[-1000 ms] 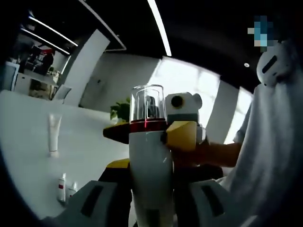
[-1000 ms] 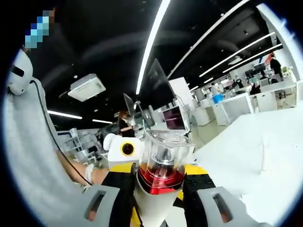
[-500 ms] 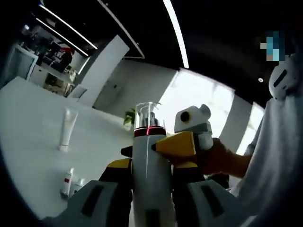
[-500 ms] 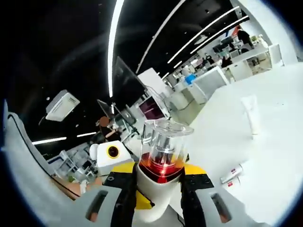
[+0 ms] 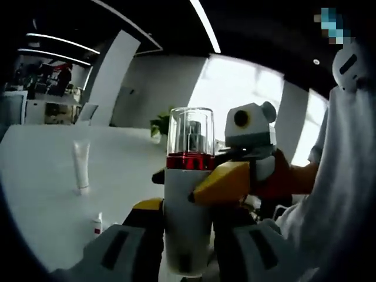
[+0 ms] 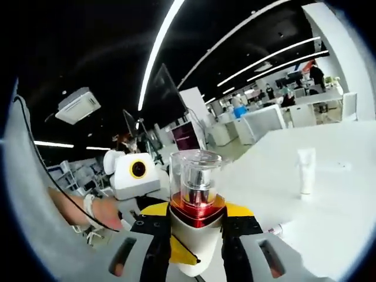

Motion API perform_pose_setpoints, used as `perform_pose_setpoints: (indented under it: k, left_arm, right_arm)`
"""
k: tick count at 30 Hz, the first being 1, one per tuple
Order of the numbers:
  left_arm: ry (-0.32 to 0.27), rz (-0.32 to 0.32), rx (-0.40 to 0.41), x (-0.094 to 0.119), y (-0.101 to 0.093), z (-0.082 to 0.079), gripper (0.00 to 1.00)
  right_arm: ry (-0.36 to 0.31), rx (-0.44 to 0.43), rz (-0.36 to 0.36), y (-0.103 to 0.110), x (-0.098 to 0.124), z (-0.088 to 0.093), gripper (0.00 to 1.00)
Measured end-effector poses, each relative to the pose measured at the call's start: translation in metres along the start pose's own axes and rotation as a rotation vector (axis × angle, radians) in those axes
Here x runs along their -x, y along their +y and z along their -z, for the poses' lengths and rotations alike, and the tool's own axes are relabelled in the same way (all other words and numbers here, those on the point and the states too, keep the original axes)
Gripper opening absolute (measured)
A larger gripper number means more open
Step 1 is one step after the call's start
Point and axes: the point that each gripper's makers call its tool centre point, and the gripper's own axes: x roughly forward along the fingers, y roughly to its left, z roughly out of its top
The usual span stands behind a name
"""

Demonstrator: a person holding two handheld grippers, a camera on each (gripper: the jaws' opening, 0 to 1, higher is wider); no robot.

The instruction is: Arrange the skincare products in the storage area until every visible bottle or jar stands upright without overlapping.

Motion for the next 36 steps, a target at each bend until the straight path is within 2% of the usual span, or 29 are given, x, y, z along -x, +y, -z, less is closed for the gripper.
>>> perform_pose_setpoints:
  k: [3, 4, 6, 7, 9, 11, 13, 15, 16, 18, 21, 23, 25, 26, 29, 32, 34, 35, 36]
  left_arm:
    - [0.059, -0.01, 0.04, 0.01, 0.008, 0.005, 0.31]
    - [0.082, -0.022, 0.042, 0.014, 0.011, 0.007, 0.32]
    - [0.09, -0.062, 0.014, 0.024, 0.021, 0.007, 0.38]
    - [0.094, -0.109, 0.012, 0.034, 0.031, 0.007, 0.39]
    - [0.098, -0.247, 0.038, 0.058, 0.06, 0.011, 0.36]
    - [0.072, -0.272, 0.013, 0.076, 0.068, 0.01, 0.43]
    - [0.054, -0.37, 0.013, 0.106, 0.083, 0.011, 0.45]
    - [0.019, -0.397, 0.068, 0.125, 0.086, 0.011, 0.44]
    - [-0.039, -0.429, 0.116, 0.139, 0.088, 0.008, 0.43]
    - [-0.114, -0.472, 0.141, 0.159, 0.09, 0.005, 0.42]
    - [-0.121, -0.54, 0.175, 0.18, 0.092, 0.018, 0.43]
    - [-0.123, -0.552, 0.195, 0.186, 0.087, 0.027, 0.44]
    - [-0.086, -0.569, 0.177, 0.188, 0.083, 0.039, 0.44]
    - [-0.058, -0.59, 0.142, 0.189, 0.083, 0.043, 0.43]
    - [0.006, -0.589, -0.012, 0.182, 0.077, 0.052, 0.38]
    - [0.065, -0.58, 0.013, 0.17, 0.076, 0.068, 0.47]
    - [0.064, -0.581, 0.019, 0.162, 0.081, 0.073, 0.61]
    - [0.072, -0.577, 0.044, 0.159, 0.082, 0.077, 0.62]
    - [0.094, -0.577, 0.006, 0.158, 0.084, 0.08, 0.59]
  right_arm:
    - [-0.014, 0.0, 0.021, -0.008, 0.004, -0.006, 0.26]
    - [-0.024, -0.004, 0.027, -0.01, 0.005, -0.008, 0.26]
    - [-0.032, 0.002, 0.041, -0.016, 0.008, -0.011, 0.26]
    - [-0.035, 0.002, 0.05, -0.019, 0.009, -0.012, 0.26]
    - [-0.04, 0.003, 0.065, -0.025, 0.012, -0.014, 0.26]
    - [-0.044, 0.004, 0.074, -0.029, 0.014, -0.014, 0.26]
    - [-0.046, -0.003, 0.083, -0.034, 0.017, -0.015, 0.26]
    - [-0.045, -0.003, 0.089, -0.037, 0.019, -0.015, 0.26]
    - [-0.044, 0.0, 0.091, -0.039, 0.02, -0.016, 0.26]
    - [-0.041, 0.002, 0.096, -0.042, 0.021, -0.017, 0.26]
    - [-0.046, 0.007, 0.102, -0.045, 0.023, -0.019, 0.26]
    - [-0.046, 0.008, 0.105, -0.047, 0.024, -0.019, 0.26]
    - [-0.042, 0.016, 0.11, -0.049, 0.024, -0.019, 0.26]
    - [-0.039, 0.025, 0.114, -0.05, 0.023, -0.018, 0.26]
    - [-0.032, 0.041, 0.121, -0.053, 0.023, -0.017, 0.26]
    - [-0.029, 0.028, 0.118, -0.054, 0.023, -0.016, 0.26]
    - [-0.023, 0.03, 0.119, -0.055, 0.022, -0.015, 0.26]
    - [-0.019, 0.031, 0.121, -0.055, 0.021, -0.015, 0.26]
    - [-0.017, 0.031, 0.121, -0.055, 0.021, -0.014, 0.26]
